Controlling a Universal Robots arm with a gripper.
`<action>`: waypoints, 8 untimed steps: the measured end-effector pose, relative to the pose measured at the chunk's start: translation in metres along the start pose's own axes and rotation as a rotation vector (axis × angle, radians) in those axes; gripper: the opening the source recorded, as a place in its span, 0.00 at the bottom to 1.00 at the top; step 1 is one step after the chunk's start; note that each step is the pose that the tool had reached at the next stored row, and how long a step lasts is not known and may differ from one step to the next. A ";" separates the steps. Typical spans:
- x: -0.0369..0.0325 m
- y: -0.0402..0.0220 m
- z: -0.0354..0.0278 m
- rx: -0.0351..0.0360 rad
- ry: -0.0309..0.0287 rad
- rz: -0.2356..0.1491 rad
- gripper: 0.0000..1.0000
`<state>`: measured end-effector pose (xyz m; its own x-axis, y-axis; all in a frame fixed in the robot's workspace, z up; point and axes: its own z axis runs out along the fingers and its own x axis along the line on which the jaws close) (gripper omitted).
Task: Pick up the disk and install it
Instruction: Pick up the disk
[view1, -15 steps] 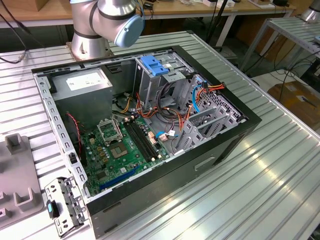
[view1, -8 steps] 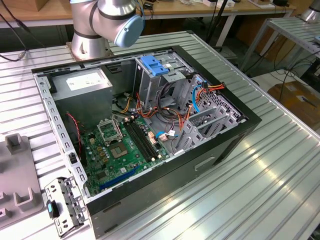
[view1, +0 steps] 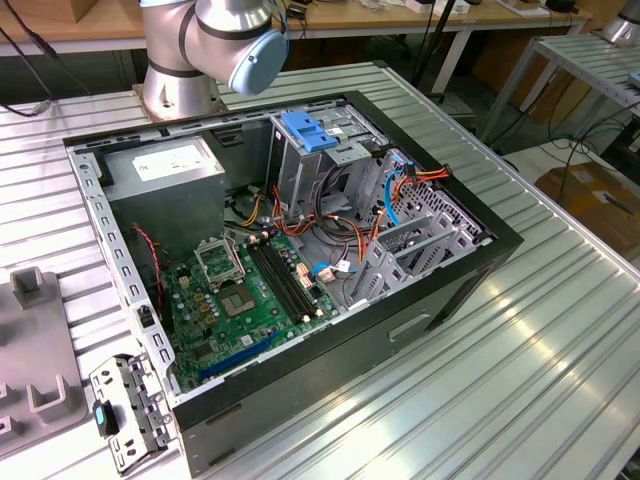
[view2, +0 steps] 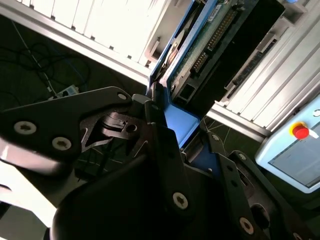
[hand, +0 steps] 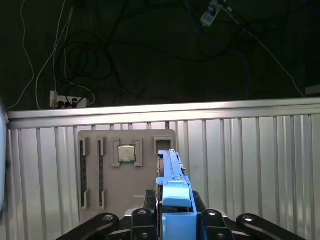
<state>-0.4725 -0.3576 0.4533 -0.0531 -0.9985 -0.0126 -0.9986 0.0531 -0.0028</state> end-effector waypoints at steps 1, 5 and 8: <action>0.0000 0.0000 -0.0017 0.0000 -0.0001 0.000 0.37; -0.0002 -0.0001 -0.0122 -0.0001 -0.0002 0.000 0.37; -0.0003 -0.0001 -0.0199 -0.0001 -0.0008 0.000 0.37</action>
<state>-0.4725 -0.3576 0.4732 -0.0530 -0.9985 -0.0134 -0.9986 0.0531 -0.0028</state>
